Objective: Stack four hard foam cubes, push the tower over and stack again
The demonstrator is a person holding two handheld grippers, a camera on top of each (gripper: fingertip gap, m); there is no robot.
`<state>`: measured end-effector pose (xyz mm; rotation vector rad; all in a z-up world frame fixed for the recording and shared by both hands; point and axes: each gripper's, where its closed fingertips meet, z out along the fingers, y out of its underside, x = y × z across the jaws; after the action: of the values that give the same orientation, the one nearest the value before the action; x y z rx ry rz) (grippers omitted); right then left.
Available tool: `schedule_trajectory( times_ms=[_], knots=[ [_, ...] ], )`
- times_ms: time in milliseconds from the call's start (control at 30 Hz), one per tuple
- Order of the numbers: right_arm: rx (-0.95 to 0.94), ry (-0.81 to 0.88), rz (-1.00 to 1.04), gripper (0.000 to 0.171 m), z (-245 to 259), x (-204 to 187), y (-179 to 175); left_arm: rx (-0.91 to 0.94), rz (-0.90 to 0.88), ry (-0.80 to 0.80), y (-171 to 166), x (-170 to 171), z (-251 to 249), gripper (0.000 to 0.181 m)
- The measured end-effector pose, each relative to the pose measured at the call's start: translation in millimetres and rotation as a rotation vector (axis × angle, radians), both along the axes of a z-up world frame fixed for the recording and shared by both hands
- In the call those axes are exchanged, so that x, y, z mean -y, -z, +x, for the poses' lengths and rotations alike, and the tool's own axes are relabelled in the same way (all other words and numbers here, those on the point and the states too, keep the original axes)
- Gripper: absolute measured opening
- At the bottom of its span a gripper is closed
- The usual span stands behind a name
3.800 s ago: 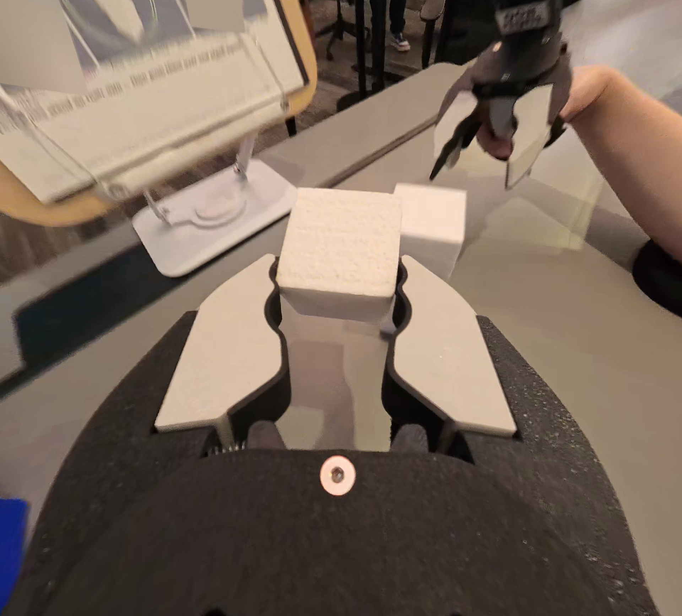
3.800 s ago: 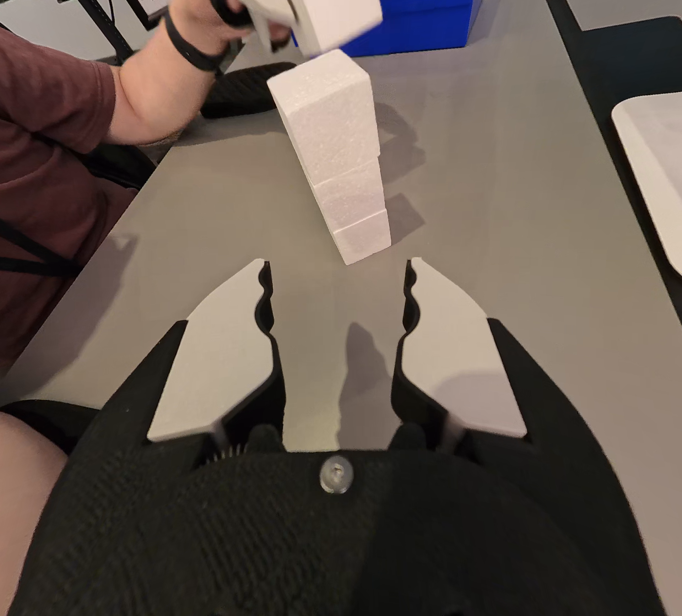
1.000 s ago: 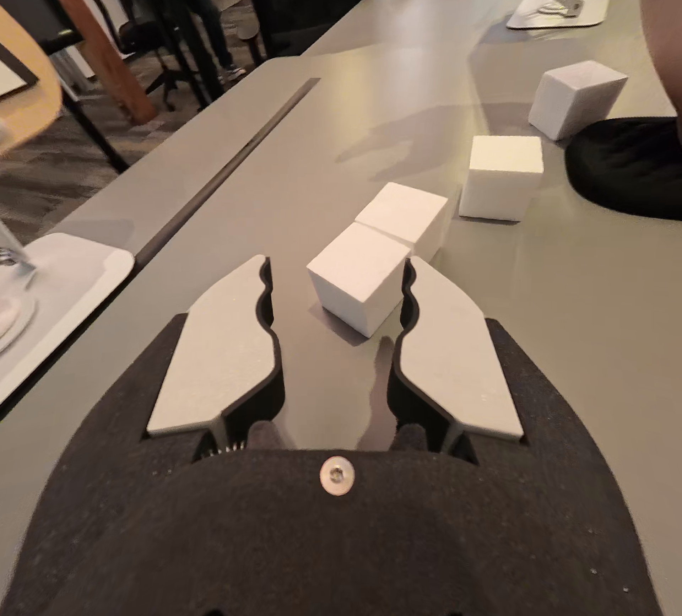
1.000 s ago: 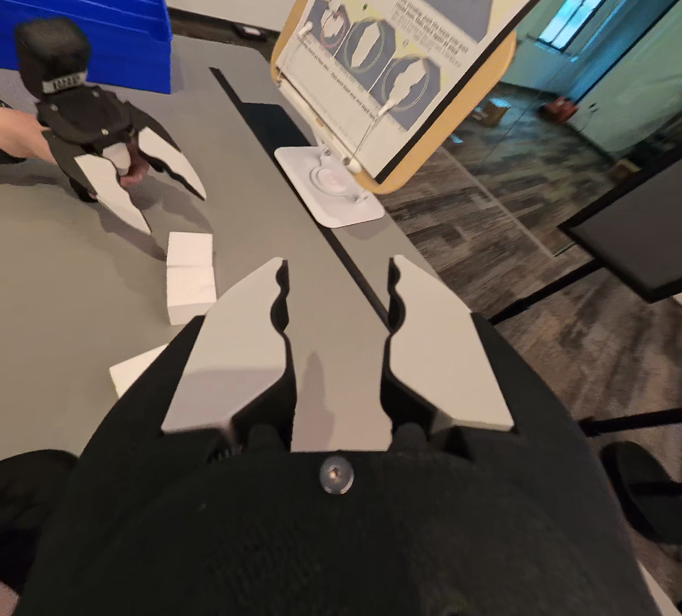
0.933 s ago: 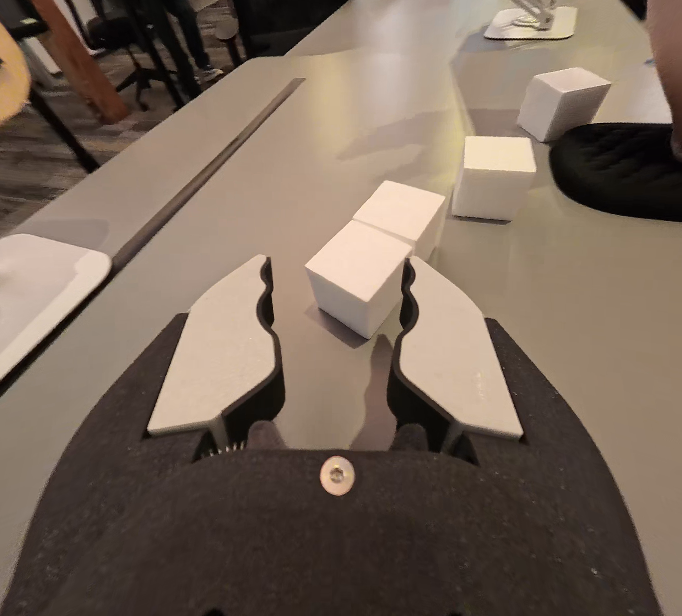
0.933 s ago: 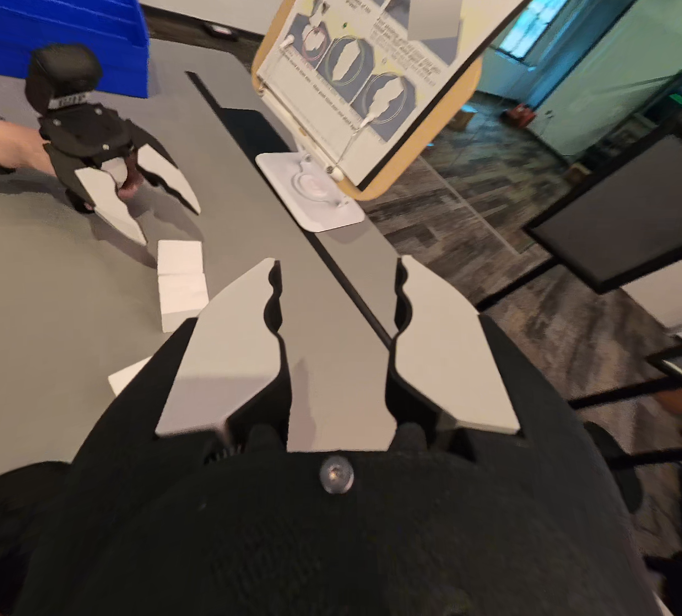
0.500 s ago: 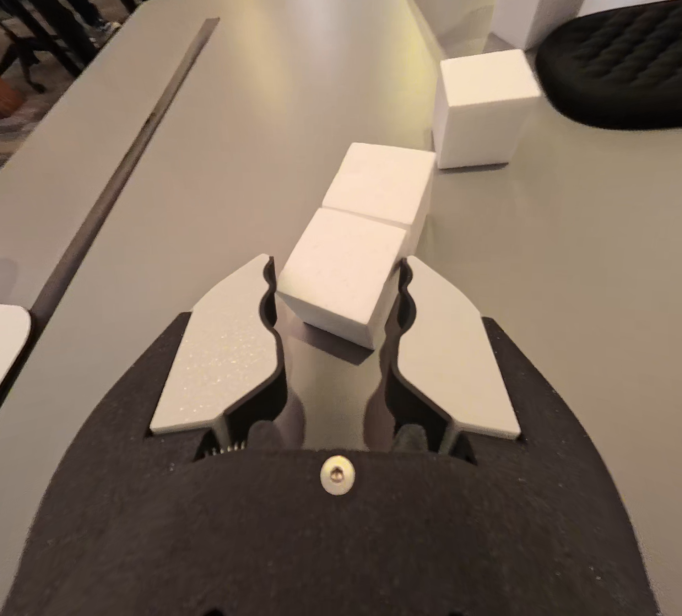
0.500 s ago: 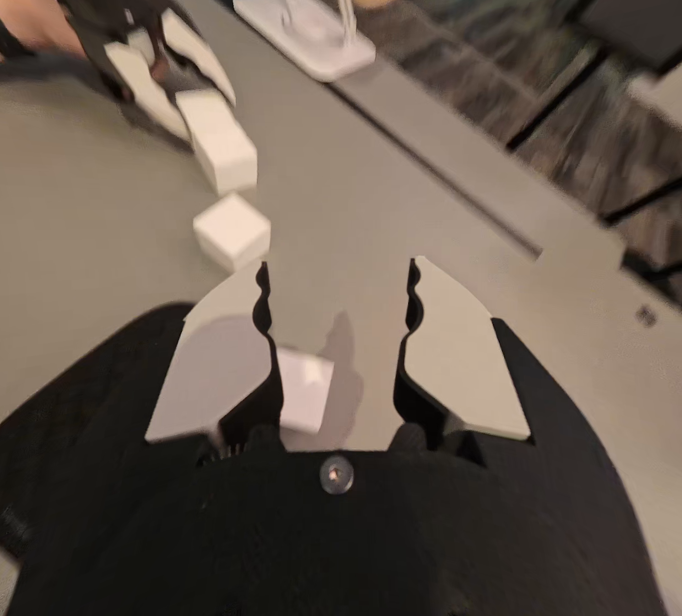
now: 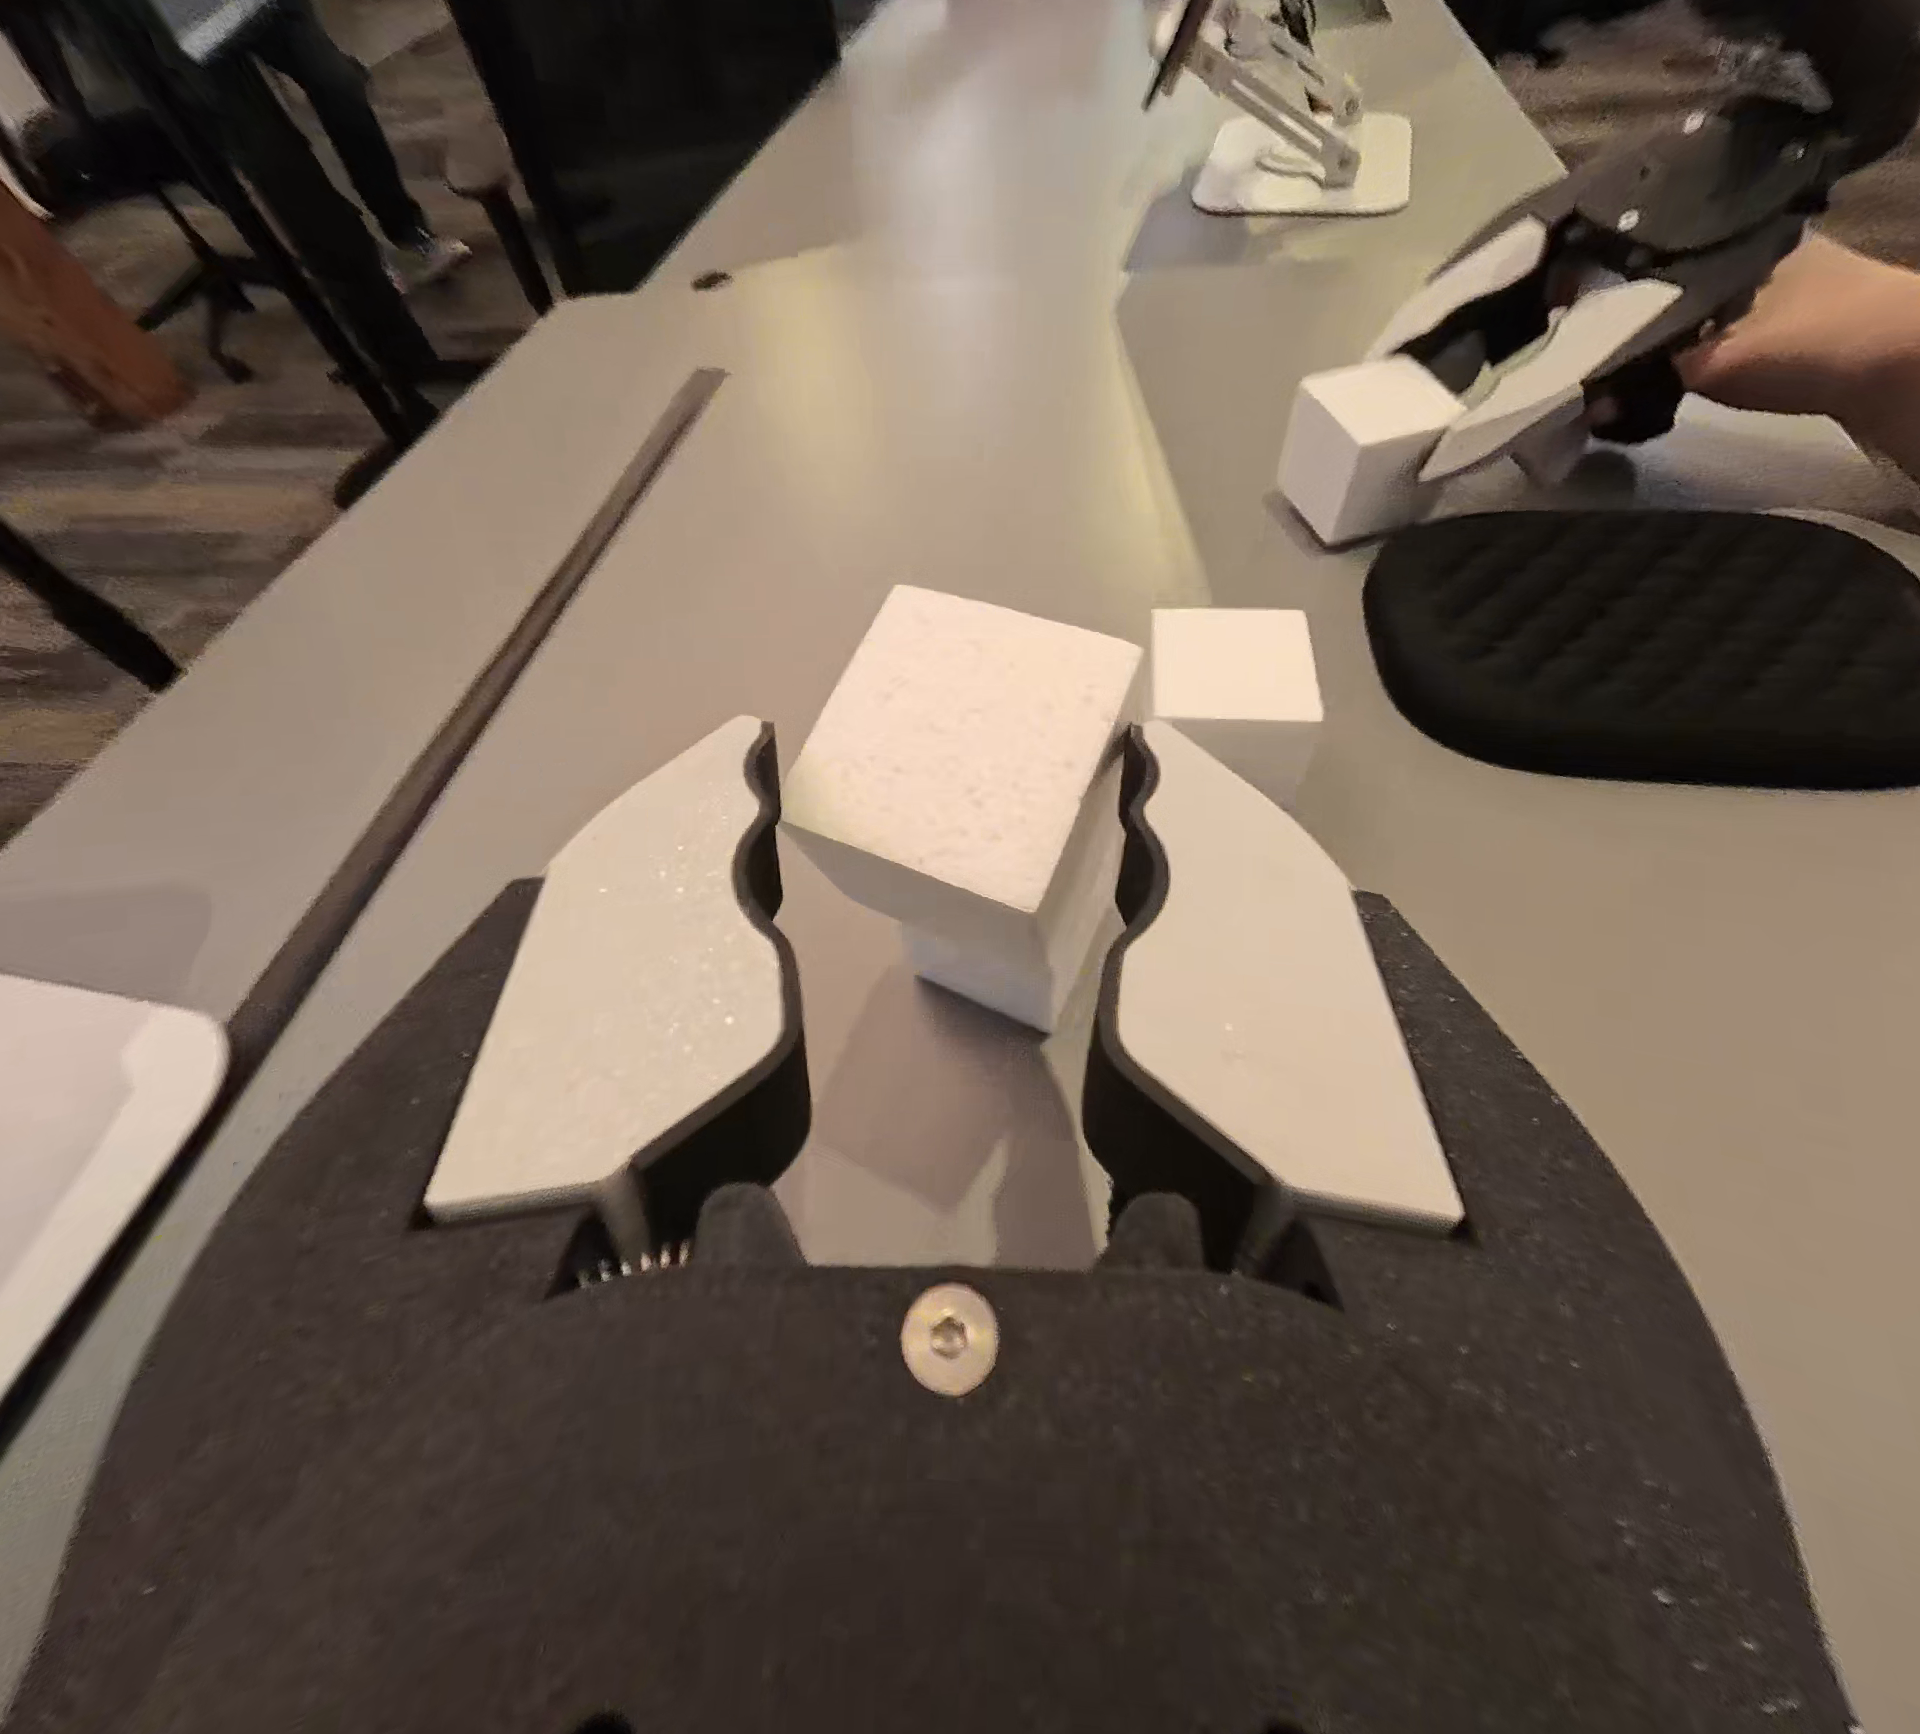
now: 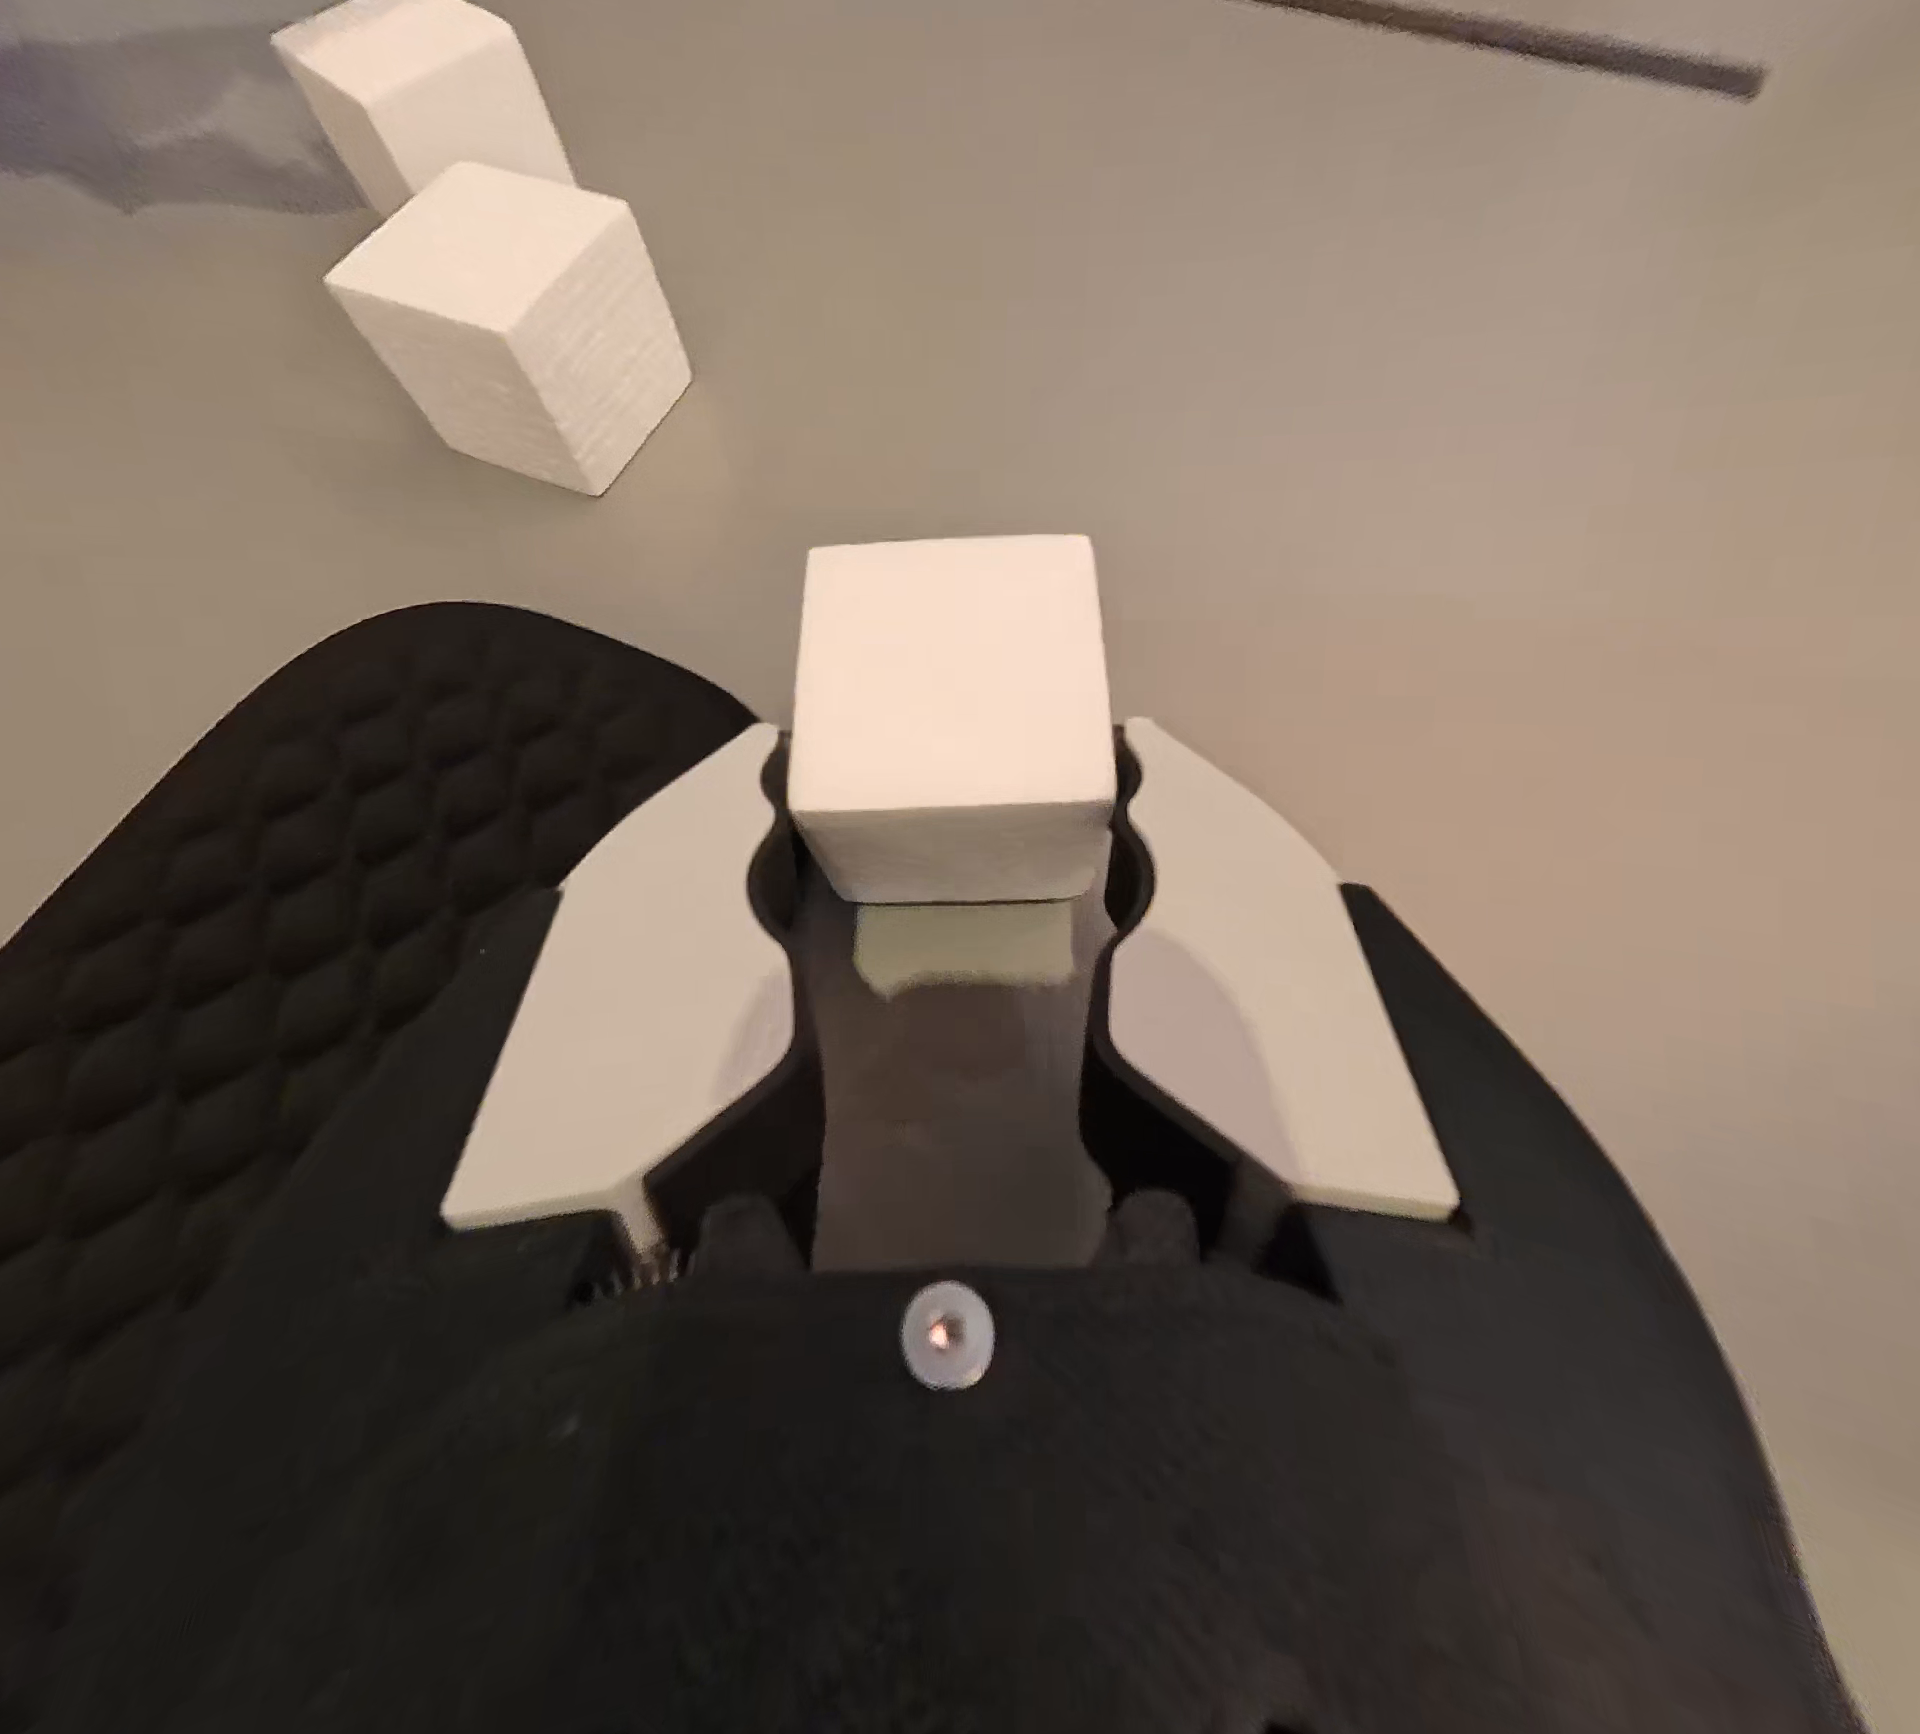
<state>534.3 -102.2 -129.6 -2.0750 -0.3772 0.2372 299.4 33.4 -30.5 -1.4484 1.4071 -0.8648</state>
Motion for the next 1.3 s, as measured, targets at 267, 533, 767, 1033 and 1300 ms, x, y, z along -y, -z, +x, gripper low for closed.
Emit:
schedule_trajectory(
  times_ms=[267,533,767,1033,1300],
  knots=[
    [0.048,0.017,0.101,0.058,1.3,20.7,-46.5,-0.095,-0.022,0.012,34.1,-0.7,19.7,0.063],
    [0.027,-0.019,0.169,0.058,-10.8,27.7,-79.8,-0.076,-0.032,0.039,32.6,0.6,20.6,0.063],
    [0.022,-0.028,0.186,0.058,-13.2,31.5,-82.8,-0.113,-0.009,0.024,41.3,-0.9,23.8,0.063],
    [0.020,-0.049,0.181,0.058,-19.5,31.0,-80.0,-0.095,-0.022,0.019,37.4,0.2,25.7,0.074],
    [-0.005,-0.406,0.360,0.058,-114.4,-39.2,-182.8,0.045,0.012,-0.059,-25.3,-14.0,-19.0,0.073]
  ],
)
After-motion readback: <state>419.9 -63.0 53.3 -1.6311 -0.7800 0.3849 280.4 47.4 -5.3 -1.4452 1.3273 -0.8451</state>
